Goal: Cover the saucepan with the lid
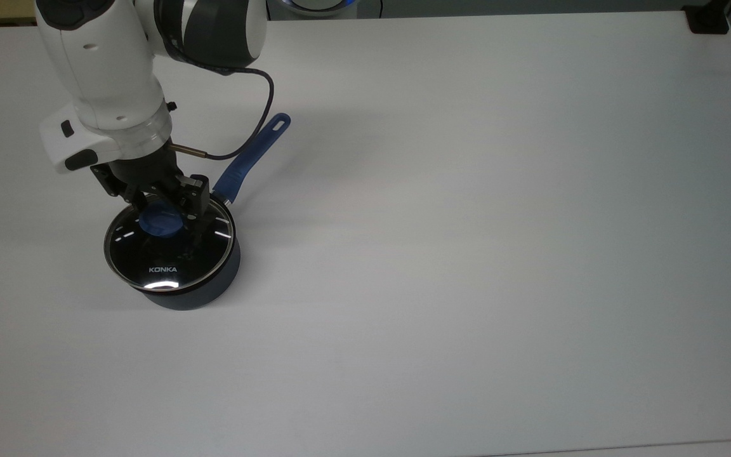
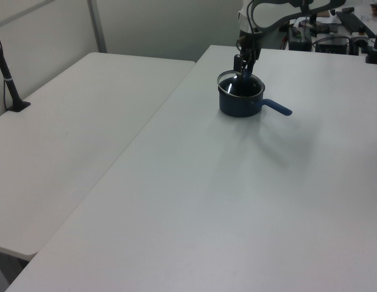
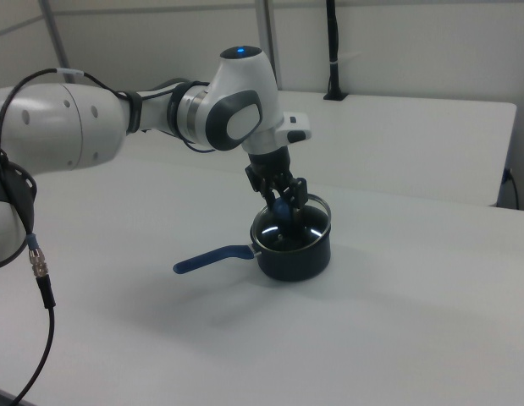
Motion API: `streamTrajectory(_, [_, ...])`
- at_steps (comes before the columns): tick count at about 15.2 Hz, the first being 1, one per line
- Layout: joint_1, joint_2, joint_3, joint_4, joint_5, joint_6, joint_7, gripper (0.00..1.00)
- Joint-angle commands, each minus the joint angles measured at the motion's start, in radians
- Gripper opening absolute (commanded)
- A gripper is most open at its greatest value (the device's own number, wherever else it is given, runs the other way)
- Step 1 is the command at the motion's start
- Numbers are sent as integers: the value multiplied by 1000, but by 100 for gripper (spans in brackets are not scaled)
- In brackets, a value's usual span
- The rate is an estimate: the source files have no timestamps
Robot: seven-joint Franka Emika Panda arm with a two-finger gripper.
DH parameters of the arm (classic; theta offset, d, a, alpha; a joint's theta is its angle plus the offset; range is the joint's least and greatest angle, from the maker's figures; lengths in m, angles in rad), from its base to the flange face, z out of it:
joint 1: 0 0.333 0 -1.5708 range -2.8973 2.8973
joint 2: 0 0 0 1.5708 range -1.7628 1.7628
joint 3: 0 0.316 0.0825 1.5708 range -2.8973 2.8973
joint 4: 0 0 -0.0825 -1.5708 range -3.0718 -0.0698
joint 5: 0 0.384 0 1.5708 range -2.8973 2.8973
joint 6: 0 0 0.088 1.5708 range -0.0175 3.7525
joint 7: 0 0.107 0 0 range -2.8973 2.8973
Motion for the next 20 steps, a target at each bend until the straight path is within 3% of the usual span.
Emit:
streamTrajectory(1, [22, -14, -19, -21, 7, 9, -24, 54])
streamTrajectory(20, [17, -24, -19, -11, 26, -54, -24, 54])
